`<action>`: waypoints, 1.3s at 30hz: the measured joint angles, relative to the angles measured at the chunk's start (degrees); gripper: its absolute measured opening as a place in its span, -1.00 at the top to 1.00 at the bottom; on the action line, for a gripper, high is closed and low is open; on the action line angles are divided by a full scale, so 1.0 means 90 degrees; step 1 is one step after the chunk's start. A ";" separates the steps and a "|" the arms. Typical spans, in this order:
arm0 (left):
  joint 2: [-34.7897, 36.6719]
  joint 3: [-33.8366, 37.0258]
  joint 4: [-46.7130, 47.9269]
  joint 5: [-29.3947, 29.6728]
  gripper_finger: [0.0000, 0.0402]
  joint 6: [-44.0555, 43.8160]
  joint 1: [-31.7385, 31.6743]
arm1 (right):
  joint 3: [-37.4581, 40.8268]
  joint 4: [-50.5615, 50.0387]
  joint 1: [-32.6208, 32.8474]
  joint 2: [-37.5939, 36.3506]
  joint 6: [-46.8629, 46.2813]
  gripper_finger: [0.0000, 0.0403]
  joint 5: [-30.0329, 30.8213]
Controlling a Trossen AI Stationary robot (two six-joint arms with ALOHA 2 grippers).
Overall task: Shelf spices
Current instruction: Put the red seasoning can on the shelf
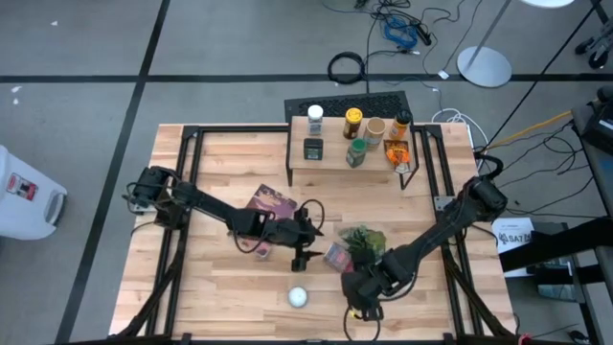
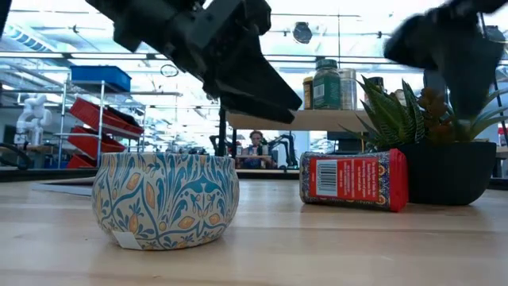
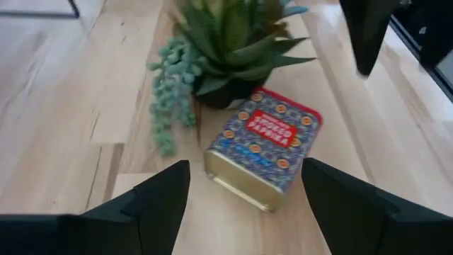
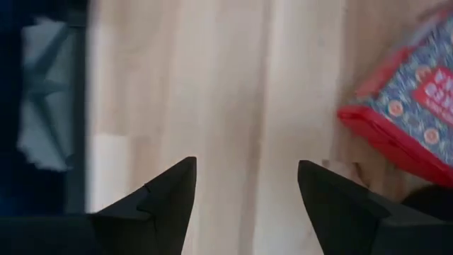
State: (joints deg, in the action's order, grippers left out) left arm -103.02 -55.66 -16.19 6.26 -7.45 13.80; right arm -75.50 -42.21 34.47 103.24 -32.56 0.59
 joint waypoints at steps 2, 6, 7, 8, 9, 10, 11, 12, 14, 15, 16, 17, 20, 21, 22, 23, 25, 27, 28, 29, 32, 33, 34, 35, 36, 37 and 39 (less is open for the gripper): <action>-0.0003 0.0000 0.0039 -0.0089 -0.41 -0.0154 -0.0117 | 0.0231 0.0187 0.0070 0.0088 -0.0279 -0.17 0.0324; -0.0059 0.0005 0.0014 -0.0026 -0.41 -0.0417 -0.0225 | 0.0593 0.0660 0.0191 0.0192 -0.0694 -0.17 0.1017; -0.0097 0.0005 -0.0036 -0.0014 -0.41 -0.0447 -0.0256 | 0.0692 0.0838 0.0215 0.0189 -0.0767 -0.17 0.1175; -0.0133 -0.0002 -0.0074 -0.0009 -0.41 -0.0459 -0.0272 | 0.0803 0.1066 0.0230 0.0185 -0.0826 -0.17 0.1318; -0.0176 -0.0002 -0.0063 -0.0012 -0.41 -0.0470 -0.0279 | 0.0888 0.1237 0.0241 0.0185 -0.0892 -0.17 0.1425; -0.0252 0.0002 -0.0065 -0.0003 -0.41 -0.0472 -0.0288 | 0.0959 0.1312 0.0242 0.0185 -0.1012 -0.17 0.1491; -0.0320 0.0006 -0.0115 0.0005 -0.41 -0.0472 -0.0295 | 0.1023 0.1350 0.0239 0.0185 -0.1119 -0.17 0.1509; -0.0375 0.0007 -0.0187 0.0038 -0.41 -0.0472 -0.0299 | 0.1080 0.1367 0.0233 0.0185 -0.1214 -0.17 0.1521; -0.0506 0.0005 -0.0500 0.0071 -0.41 -0.0529 -0.0299 | 0.1235 0.1443 0.0212 0.0172 -0.1353 -0.17 0.1534; -0.0568 0.0005 -0.0585 0.0074 -0.41 -0.0594 -0.0300 | 0.1303 0.1440 0.0195 0.0172 -0.1405 -0.17 0.1575; -0.0649 0.0005 -0.0678 0.0076 -0.41 -0.0621 -0.0323 | 0.1354 0.1418 0.0181 0.0172 -0.1434 -0.17 0.1626; -0.0735 0.0005 -0.0771 0.0085 -0.41 -0.0628 -0.0325 | 0.1384 0.1415 0.0172 0.0172 -0.1456 -0.17 0.1670; -0.0829 0.0011 -0.0825 0.0382 -0.41 -0.0633 -0.0329 | 0.1434 0.1425 0.0107 0.0172 -0.1418 -0.17 0.1699; -0.0833 0.0007 -0.0852 0.0495 -0.41 -0.0625 -0.0330 | 0.1443 0.1414 0.0084 0.0172 -0.1384 -0.17 0.1713; -0.0833 0.0007 -0.0866 0.0549 -0.41 -0.0608 -0.0330 | 0.1451 0.1411 0.0057 0.0174 -0.1329 -0.17 0.1731; -0.0833 0.0007 -0.0909 0.0556 -0.41 -0.0581 -0.0330 | 0.1452 0.1415 0.0031 0.0182 -0.1264 -0.17 0.1749; -0.0833 0.0007 -0.1060 0.0574 -0.41 -0.0463 -0.0333 | 0.1455 0.1441 -0.0039 0.0185 -0.1127 -0.17 0.1753; -0.0831 0.0007 -0.1167 0.0574 -0.41 -0.0421 -0.0330 | 0.1454 0.1462 -0.0112 0.0185 -0.1032 -0.17 0.1735; -0.0831 0.0007 -0.1162 0.0571 -0.41 -0.0419 -0.0330 | 0.1454 0.1466 -0.0148 0.0187 -0.0973 -0.17 0.1736; -0.0831 0.0007 -0.1144 0.0569 -0.41 -0.0419 -0.0330 | 0.1457 0.1480 -0.0187 0.0189 -0.0911 -0.17 0.1736; -0.0831 0.0007 -0.1124 0.0518 -0.41 -0.0416 -0.0330 | 0.1457 0.1553 -0.0276 0.0196 -0.0707 -0.17 0.1734; -0.0831 0.0007 -0.1087 0.0518 -0.41 -0.0415 -0.0330 | 0.1457 0.1570 -0.0300 0.0197 -0.0655 -0.17 0.1732; -0.0831 0.0007 -0.1002 0.0526 -0.41 -0.0418 -0.0330 | 0.1457 0.1582 -0.0326 0.0197 -0.0617 -0.17 0.1734; -0.0831 0.0007 -0.0886 0.0549 -0.41 -0.0428 -0.0330 | 0.1457 0.1588 -0.0343 0.0197 -0.0588 -0.17 0.1739; -0.0831 0.0007 -0.0753 0.0579 -0.41 -0.0450 -0.0330 | 0.1457 0.1597 -0.0364 0.0197 -0.0548 -0.17 0.1751; -0.0831 0.0007 -0.0673 0.0583 -0.41 -0.0471 -0.0330 | 0.1457 0.1607 -0.0373 0.0197 -0.0524 -0.17 0.1760; -0.0826 0.0005 -0.0580 0.0589 -0.41 -0.0469 -0.0329 | 0.1457 0.1618 -0.0378 0.0197 -0.0496 -0.17 0.1780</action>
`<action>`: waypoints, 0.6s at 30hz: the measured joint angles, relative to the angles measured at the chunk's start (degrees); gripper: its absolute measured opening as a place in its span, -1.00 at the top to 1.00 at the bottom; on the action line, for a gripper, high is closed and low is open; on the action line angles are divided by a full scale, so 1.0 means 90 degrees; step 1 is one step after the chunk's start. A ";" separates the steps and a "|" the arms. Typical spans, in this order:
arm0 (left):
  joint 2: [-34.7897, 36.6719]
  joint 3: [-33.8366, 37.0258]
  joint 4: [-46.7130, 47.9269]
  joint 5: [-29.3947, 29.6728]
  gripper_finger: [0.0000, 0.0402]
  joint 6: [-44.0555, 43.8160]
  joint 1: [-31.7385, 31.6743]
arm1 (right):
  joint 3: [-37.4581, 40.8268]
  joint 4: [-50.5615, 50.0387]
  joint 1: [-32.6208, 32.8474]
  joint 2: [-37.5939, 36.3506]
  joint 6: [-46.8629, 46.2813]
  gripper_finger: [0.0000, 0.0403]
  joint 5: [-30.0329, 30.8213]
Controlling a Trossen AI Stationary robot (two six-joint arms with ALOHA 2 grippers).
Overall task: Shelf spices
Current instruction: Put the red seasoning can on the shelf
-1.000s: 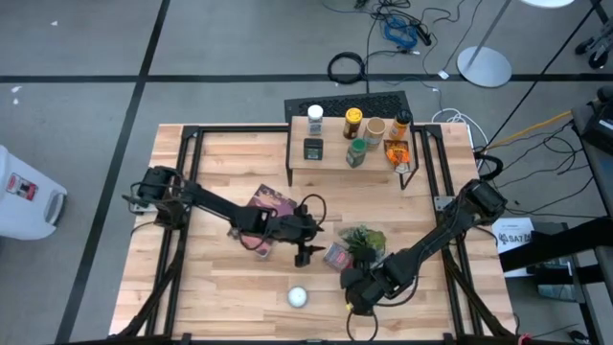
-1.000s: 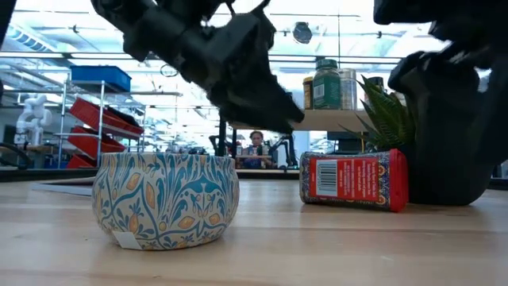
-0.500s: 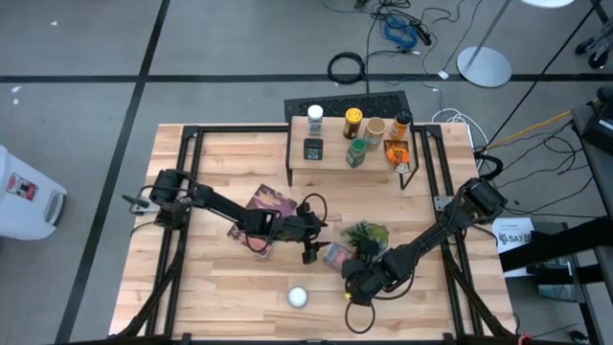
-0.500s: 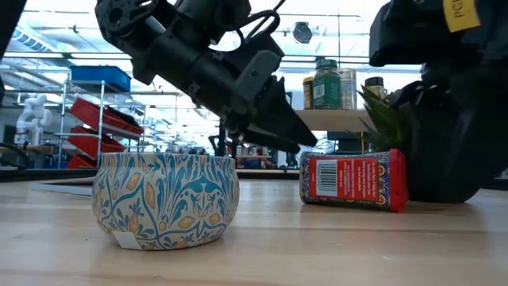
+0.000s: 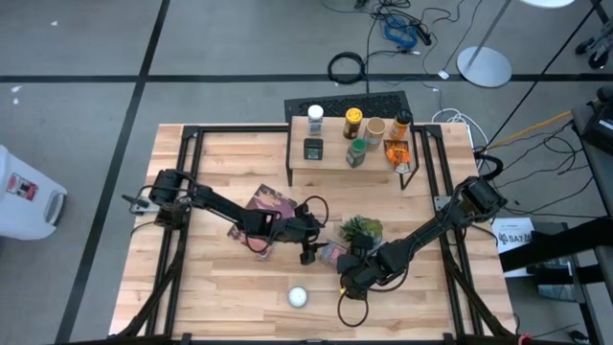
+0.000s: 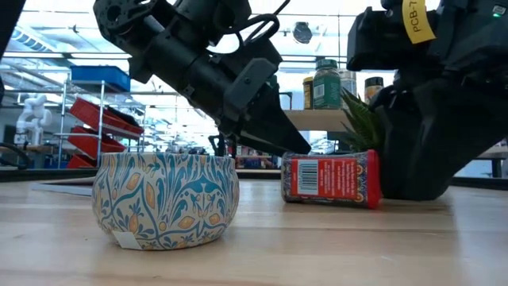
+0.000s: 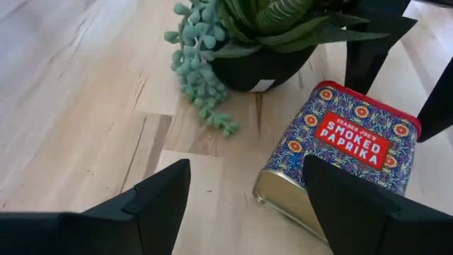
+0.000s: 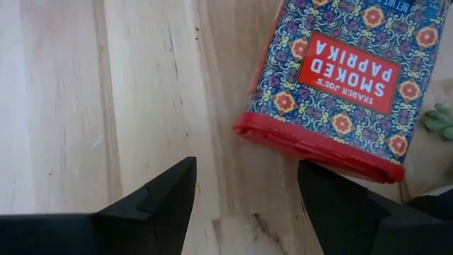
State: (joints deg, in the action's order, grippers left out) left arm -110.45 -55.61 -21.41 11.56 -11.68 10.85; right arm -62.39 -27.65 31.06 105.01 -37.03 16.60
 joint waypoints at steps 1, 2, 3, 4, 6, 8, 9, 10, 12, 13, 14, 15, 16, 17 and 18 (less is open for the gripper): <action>-0.0005 0.0000 0.0016 -0.0001 -0.41 -0.0002 0.0005 | 0.0000 0.0014 0.0001 0.0000 0.0004 -0.17 0.0016; -0.0024 -0.0002 0.0017 0.0002 -0.41 -0.0004 0.0010 | 0.0001 0.0017 0.0001 -0.0001 0.0004 -0.17 0.0053; -0.0035 -0.0006 0.0023 0.0004 -0.41 -0.0004 0.0016 | 0.0002 0.0027 0.0002 -0.0002 0.0004 -0.17 0.0075; -0.0036 -0.0011 0.0046 0.0007 -0.41 -0.0006 0.0018 | 0.0005 0.0044 0.0003 -0.0002 0.0004 -0.17 0.0084; -0.0078 -0.0015 0.0080 0.0007 -0.41 -0.0026 0.0018 | -0.0003 0.0054 0.0003 -0.0003 0.0004 -0.17 0.0094; -0.0083 -0.0027 0.0191 0.0028 -0.41 -0.0049 0.0020 | -0.0041 0.0042 0.0003 -0.0005 0.0007 -0.17 0.0092; -0.0081 -0.0025 0.0247 0.0033 -0.41 -0.0051 0.0020 | -0.0061 0.0052 0.0003 -0.0007 0.0007 -0.17 0.0092; -0.0080 -0.0029 0.0307 0.0038 -0.41 -0.0049 0.0020 | -0.0079 0.0052 0.0008 -0.0007 0.0008 -0.17 0.0092; -0.0081 -0.0029 0.0365 0.0046 -0.41 -0.0049 0.0020 | -0.0106 0.0024 0.0015 -0.0012 0.0012 -0.17 0.0090; -0.0083 -0.0028 0.0374 0.0048 -0.41 -0.0047 0.0020 | -0.0122 0.0003 0.0018 -0.0012 0.0015 -0.17 0.0093; -0.0085 -0.0027 0.0374 0.0051 -0.41 -0.0047 0.0020 | -0.0129 -0.0010 0.0018 -0.0012 0.0024 -0.17 0.0094; -0.0088 -0.0024 0.0374 0.0058 -0.41 -0.0047 0.0020 | -0.0131 -0.0015 0.0018 -0.0012 0.0026 -0.17 0.0094; -0.0090 -0.0024 0.0376 0.0062 -0.41 -0.0046 0.0020 | -0.0131 -0.0024 0.0018 -0.0012 0.0026 -0.17 0.0097; -0.0092 -0.0024 0.0379 0.0069 -0.41 -0.0043 0.0020 | -0.0131 -0.0035 0.0018 -0.0015 0.0026 -0.17 0.0099; -0.0092 -0.0022 0.0380 0.0079 -0.41 -0.0041 0.0023 | -0.0131 -0.0038 0.0018 -0.0015 0.0026 -0.17 0.0101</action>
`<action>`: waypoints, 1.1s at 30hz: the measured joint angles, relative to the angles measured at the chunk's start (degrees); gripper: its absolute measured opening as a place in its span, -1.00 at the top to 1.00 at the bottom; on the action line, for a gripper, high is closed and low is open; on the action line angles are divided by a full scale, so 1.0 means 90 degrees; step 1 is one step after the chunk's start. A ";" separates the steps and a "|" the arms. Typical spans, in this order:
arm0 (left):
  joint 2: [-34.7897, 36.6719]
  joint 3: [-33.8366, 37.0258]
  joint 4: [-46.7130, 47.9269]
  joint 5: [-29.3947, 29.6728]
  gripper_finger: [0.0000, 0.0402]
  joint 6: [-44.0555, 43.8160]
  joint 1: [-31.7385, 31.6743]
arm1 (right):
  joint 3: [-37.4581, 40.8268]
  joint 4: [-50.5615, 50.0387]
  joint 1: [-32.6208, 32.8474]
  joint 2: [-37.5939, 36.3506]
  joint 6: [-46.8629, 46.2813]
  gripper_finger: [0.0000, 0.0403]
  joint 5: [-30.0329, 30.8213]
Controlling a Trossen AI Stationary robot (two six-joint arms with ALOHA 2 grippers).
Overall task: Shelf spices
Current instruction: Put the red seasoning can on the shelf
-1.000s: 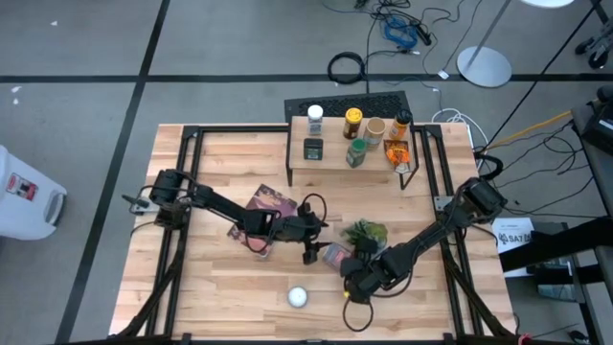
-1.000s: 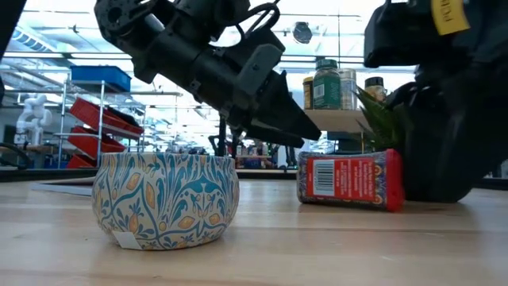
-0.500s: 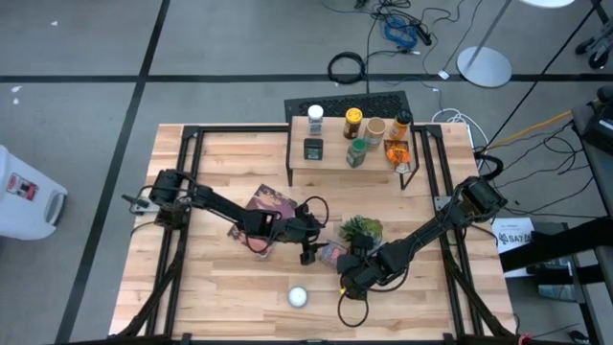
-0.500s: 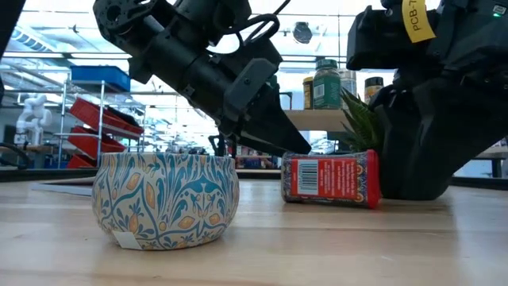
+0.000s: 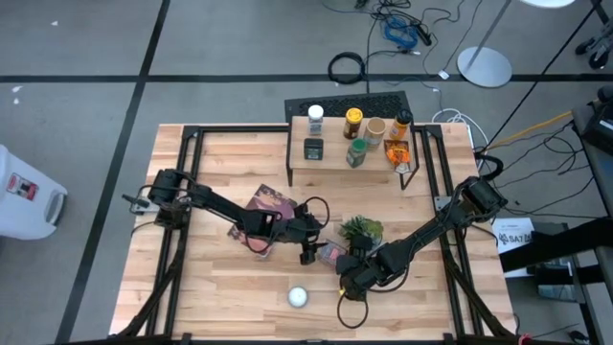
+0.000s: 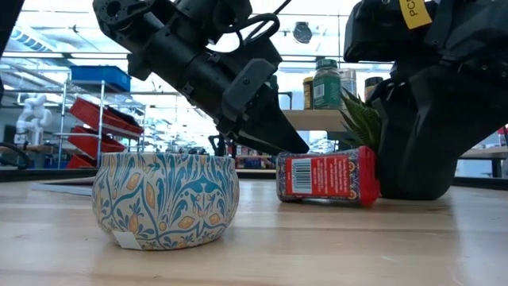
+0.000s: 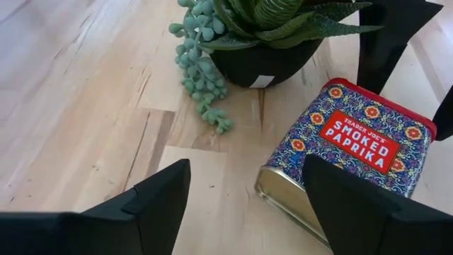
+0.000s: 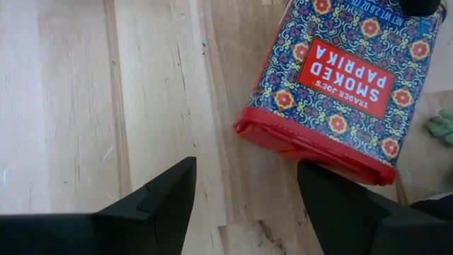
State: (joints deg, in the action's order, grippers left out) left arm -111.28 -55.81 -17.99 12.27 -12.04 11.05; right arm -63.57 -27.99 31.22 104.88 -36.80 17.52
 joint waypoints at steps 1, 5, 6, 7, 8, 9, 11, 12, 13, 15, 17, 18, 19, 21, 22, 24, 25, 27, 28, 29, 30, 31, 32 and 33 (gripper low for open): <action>-0.0002 0.0000 0.0008 0.0020 -0.41 0.0002 0.0000 | 0.0000 -0.0001 0.0000 0.0000 0.0000 -0.17 0.0000; 0.0000 0.0002 0.0216 0.0198 -0.41 -0.0075 0.0000 | -0.0002 -0.0001 -0.0005 -0.0008 -0.0026 -0.17 -0.0050; 0.0000 0.0002 0.0250 0.0214 -0.41 -0.0114 0.0000 | -0.0002 -0.0004 -0.0005 -0.0027 -0.0029 -0.17 -0.0078; -0.0002 0.0002 0.0262 0.0222 -0.41 -0.0122 0.0000 | -0.0004 -0.0003 -0.0005 -0.0042 -0.0039 -0.17 -0.0099; -0.0002 0.0005 0.0263 0.0235 -0.41 -0.0123 0.0000 | -0.0023 -0.0013 -0.0004 -0.0046 -0.0045 -0.17 -0.0100; -0.0002 0.0005 0.0263 0.0236 -0.41 -0.0124 0.0001 | -0.0053 -0.0043 -0.0002 -0.0055 -0.0043 -0.17 -0.0096; -0.0002 0.0006 0.0263 0.0253 -0.41 -0.0125 0.0008 | -0.0134 -0.0100 -0.0002 -0.0076 -0.0011 -0.17 -0.0081; -0.0002 0.0008 0.0263 0.0270 -0.41 -0.0125 0.0010 | -0.0199 -0.0090 -0.0002 -0.0078 0.0029 -0.17 -0.0033; -0.0002 0.0010 0.0263 0.0285 -0.41 -0.0123 0.0012 | -0.0272 -0.0113 -0.0002 -0.0078 0.0092 -0.17 0.0020; -0.0002 0.0012 0.0271 0.0307 -0.41 -0.0125 0.0012 | -0.0389 -0.0172 -0.0002 -0.0080 0.0230 -0.17 0.0057; -0.0002 0.0015 0.0271 0.0320 -0.41 -0.0129 0.0012 | -0.0475 -0.0165 -0.0020 -0.0082 0.0334 -0.17 0.0066; -0.0002 0.0015 0.0271 0.0326 -0.41 -0.0132 0.0012 | -0.0502 -0.0163 -0.0041 -0.0083 0.0365 -0.17 0.0068; -0.0002 0.0015 0.0271 0.0348 -0.41 -0.0154 0.0012 | -0.0522 -0.0191 -0.0062 -0.0083 0.0378 -0.17 0.0070; -0.0005 0.0017 0.0276 0.0436 -0.41 -0.0249 0.0014 | -0.0566 -0.0314 -0.0093 -0.0083 0.0381 -0.17 0.0071; -0.0005 0.0017 0.0283 0.0458 -0.41 -0.0281 0.0012 | -0.0586 -0.0352 -0.0095 -0.0083 0.0380 -0.17 0.0078; -0.0005 0.0019 0.0288 0.0483 -0.41 -0.0298 0.0007 | -0.0640 -0.0470 -0.0090 -0.0083 0.0359 -0.17 0.0139; -0.0005 0.0019 0.0289 0.0486 -0.41 -0.0298 0.0007 | -0.0684 -0.0571 -0.0079 -0.0083 0.0342 -0.17 0.0187; -0.0005 0.0019 0.0292 0.0487 -0.41 -0.0303 0.0010 | -0.0745 -0.0631 -0.0055 -0.0083 0.0287 -0.17 0.0191; -0.0005 0.0019 0.0297 0.0488 -0.41 -0.0308 0.0010 | -0.0755 -0.0645 -0.0042 -0.0083 0.0241 -0.17 0.0179; -0.0005 0.0019 0.0307 0.0488 -0.41 -0.0344 0.0010 | -0.0765 -0.0700 -0.0028 -0.0083 0.0178 -0.17 0.0163; -0.0005 0.0019 0.0338 0.0488 -0.41 -0.0409 0.0010 | -0.0765 -0.0748 -0.0009 -0.0083 0.0077 -0.17 0.0122; -0.0002 0.0019 0.0409 0.0489 -0.41 -0.0447 0.0010 | -0.0766 -0.0820 0.0007 -0.0083 -0.0048 -0.17 0.0083; -0.0002 0.0019 0.0425 0.0491 -0.41 -0.0461 0.0010 | -0.0767 -0.0936 0.0039 -0.0083 -0.0189 -0.17 0.0063; -0.0002 0.0019 0.0443 0.0491 -0.41 -0.0463 0.0007 | -0.0767 -0.1074 0.0070 -0.0083 -0.0316 -0.17 0.0061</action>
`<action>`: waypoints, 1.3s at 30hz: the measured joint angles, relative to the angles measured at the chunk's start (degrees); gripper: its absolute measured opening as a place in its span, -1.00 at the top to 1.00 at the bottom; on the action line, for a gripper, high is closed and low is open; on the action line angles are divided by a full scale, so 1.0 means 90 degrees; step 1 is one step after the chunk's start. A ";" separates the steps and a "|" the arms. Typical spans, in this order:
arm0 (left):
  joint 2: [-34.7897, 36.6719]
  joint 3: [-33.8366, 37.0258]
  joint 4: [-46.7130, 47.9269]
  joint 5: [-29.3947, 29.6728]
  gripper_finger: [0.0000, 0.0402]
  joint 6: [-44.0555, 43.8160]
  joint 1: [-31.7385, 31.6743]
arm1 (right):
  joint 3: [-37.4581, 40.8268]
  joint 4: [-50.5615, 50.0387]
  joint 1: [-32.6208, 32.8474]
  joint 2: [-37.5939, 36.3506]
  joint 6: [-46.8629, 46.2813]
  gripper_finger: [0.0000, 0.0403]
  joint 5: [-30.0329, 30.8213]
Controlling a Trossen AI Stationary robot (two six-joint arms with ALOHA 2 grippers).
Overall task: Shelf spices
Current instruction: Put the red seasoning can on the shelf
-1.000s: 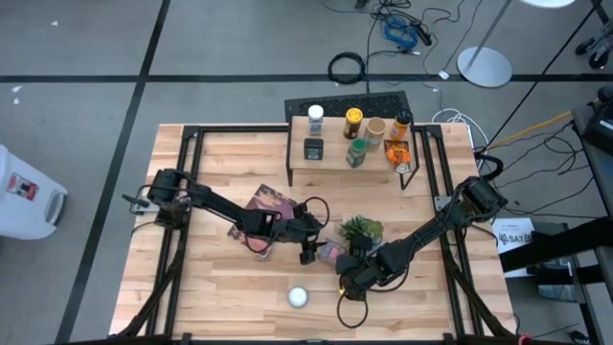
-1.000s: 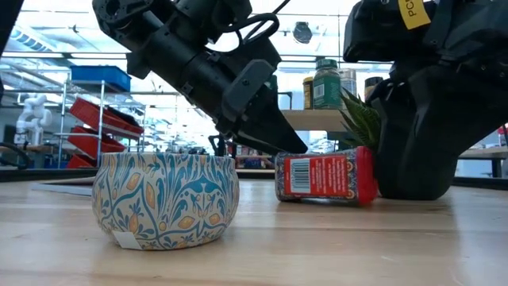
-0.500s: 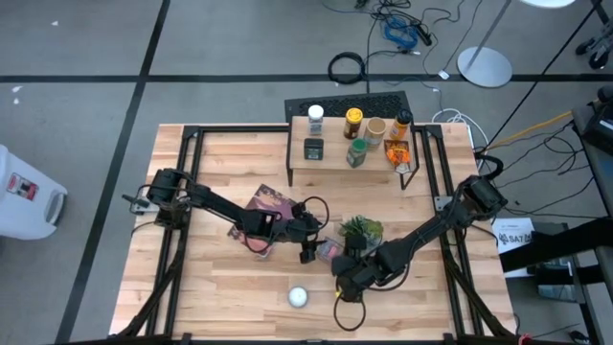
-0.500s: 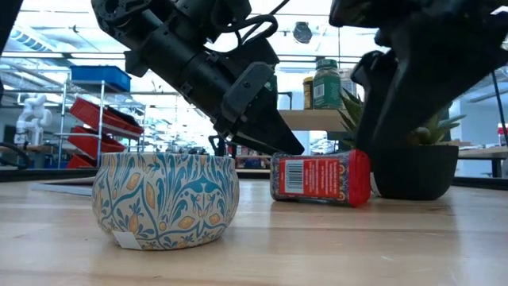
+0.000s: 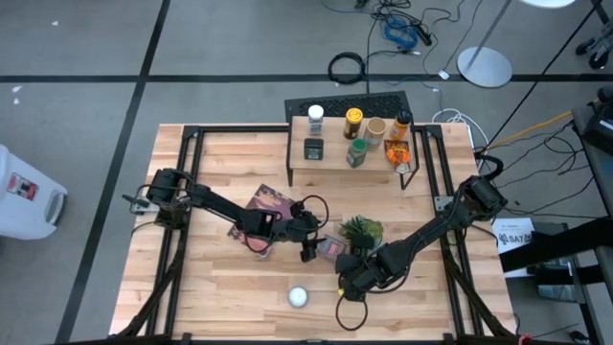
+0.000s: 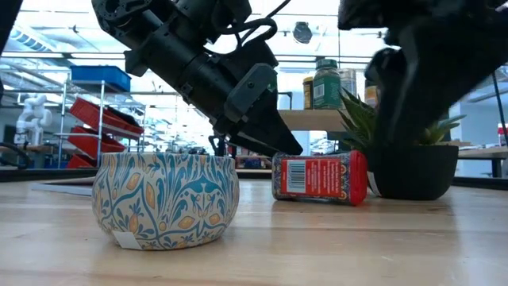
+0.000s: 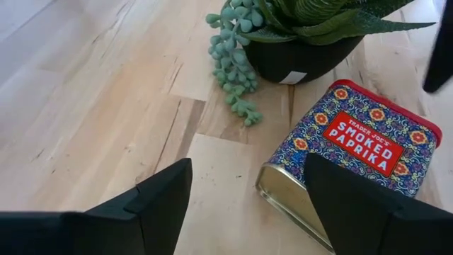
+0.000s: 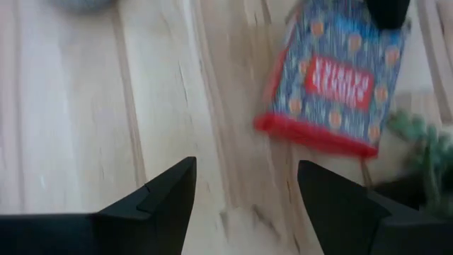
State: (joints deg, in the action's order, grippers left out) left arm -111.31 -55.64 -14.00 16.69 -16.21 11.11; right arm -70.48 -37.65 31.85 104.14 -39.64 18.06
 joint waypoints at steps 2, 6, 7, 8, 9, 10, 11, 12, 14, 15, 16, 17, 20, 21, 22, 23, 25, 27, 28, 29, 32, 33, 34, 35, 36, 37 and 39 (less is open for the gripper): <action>0.0000 0.0000 0.0014 0.0005 -0.41 -0.0005 0.0000 | 0.0001 -0.0183 0.0063 0.0000 -0.0197 -0.17 0.0019; 0.0000 0.0000 0.0019 0.0005 -0.41 -0.0005 0.0002 | 0.0135 0.0141 0.0109 0.0000 -0.0321 -0.17 0.0178; 0.0000 0.0000 0.0019 0.0003 -0.41 -0.0005 0.0002 | 0.0198 0.0243 0.0105 0.0000 -0.0327 -0.17 0.0193; 0.0000 0.0000 0.0019 0.0002 -0.41 -0.0007 0.0002 | 0.0287 0.0394 0.0105 0.0000 -0.0330 -0.17 0.0223; 0.0000 0.0000 0.0019 0.0002 -0.41 -0.0007 0.0002 | 0.0379 0.0529 0.0100 0.0000 -0.0330 -0.17 0.0304; 0.0000 0.0000 0.0019 0.0002 -0.41 -0.0007 0.0002 | 0.0458 0.0590 0.0091 0.0000 -0.0331 -0.17 0.0388; 0.0000 0.0000 0.0019 0.0005 -0.41 -0.0007 0.0005 | 0.0532 0.0638 0.0074 0.0000 -0.0324 -0.17 0.0456; 0.0000 0.0000 0.0019 0.0002 -0.41 -0.0007 0.0005 | 0.0587 0.0712 0.0056 0.0000 -0.0310 -0.17 0.0517; 0.0000 0.0000 0.0021 0.0002 -0.41 -0.0007 0.0005 | 0.0669 0.0975 0.0032 0.0000 -0.0224 -0.17 0.0606; 0.0000 0.0000 0.0023 0.0000 -0.41 -0.0007 0.0005 | 0.0688 0.1100 0.0018 0.0000 -0.0164 -0.17 0.0632; 0.0000 0.0000 0.0036 0.0002 -0.41 -0.0007 0.0005 | 0.0692 0.1183 0.0003 0.0000 -0.0107 -0.17 0.0629; 0.0000 0.0000 0.0046 0.0002 -0.41 -0.0007 0.0005 | 0.0697 0.1286 -0.0019 0.0000 -0.0044 -0.17 0.0622; 0.0000 0.0000 0.0067 0.0007 -0.41 -0.0007 0.0005 | 0.0697 0.1550 -0.0085 0.0000 0.0139 -0.17 0.0588; 0.0002 0.0000 0.0075 0.0018 -0.41 -0.0007 0.0003 | 0.0697 0.1608 -0.0111 0.0000 0.0197 -0.17 0.0583; 0.0002 0.0000 0.0077 0.0021 -0.41 -0.0007 0.0002 | 0.0697 0.1655 -0.0133 0.0000 0.0250 -0.17 0.0578; 0.0002 0.0000 0.0084 0.0023 -0.41 -0.0007 0.0001 | 0.0697 0.1691 -0.0157 0.0000 0.0288 -0.17 0.0582; 0.0002 0.0000 0.0104 0.0043 -0.41 -0.0008 0.0000 | 0.0697 0.1743 -0.0194 0.0000 0.0356 -0.17 0.0592; 0.0005 0.0000 0.0139 0.0049 -0.41 -0.0014 0.0005 | 0.0697 0.1830 -0.0222 0.0000 0.0443 -0.17 0.0599; 0.0007 0.0000 0.0143 0.0055 -0.41 -0.0012 0.0007 | 0.0696 0.1875 -0.0230 0.0000 0.0466 -0.17 0.0603; 0.0007 0.0000 0.0143 0.0056 -0.41 -0.0012 0.0010 | 0.0686 0.1875 -0.0239 0.0000 0.0488 -0.17 0.0606; 0.0007 0.0000 0.0152 0.0048 -0.41 -0.0012 0.0017 | 0.0588 0.1832 -0.0240 0.0002 0.0587 -0.17 0.0772; 0.0005 0.0000 0.0132 0.0005 -0.41 -0.0020 0.0020 | 0.0541 0.1834 -0.0239 0.0002 0.0637 -0.17 0.0931; 0.0002 0.0000 0.0134 0.0012 -0.41 -0.0021 0.0030 | 0.0486 0.1839 -0.0251 0.0002 0.0692 -0.17 0.0989; 0.0002 0.0000 0.0140 -0.0004 -0.41 -0.0024 0.0026 | 0.0439 0.1844 -0.0259 0.0002 0.0730 -0.17 0.1003; 0.0002 0.0000 0.0140 -0.0007 -0.41 -0.0023 0.0025 | 0.0399 0.1833 -0.0262 0.0002 0.0775 -0.17 0.1009; 0.0002 0.0000 0.0140 -0.0007 -0.41 -0.0022 0.0027 | 0.0375 0.1824 -0.0258 0.0002 0.0818 -0.17 0.0997; 0.0002 0.0000 0.0140 -0.0007 -0.41 -0.0022 0.0027 | 0.0335 0.1787 -0.0260 0.0002 0.0865 -0.17 0.0960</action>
State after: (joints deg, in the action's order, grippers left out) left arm -111.28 -55.64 -12.73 16.62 -16.40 11.35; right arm -67.46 -21.57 29.52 104.16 -31.86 26.70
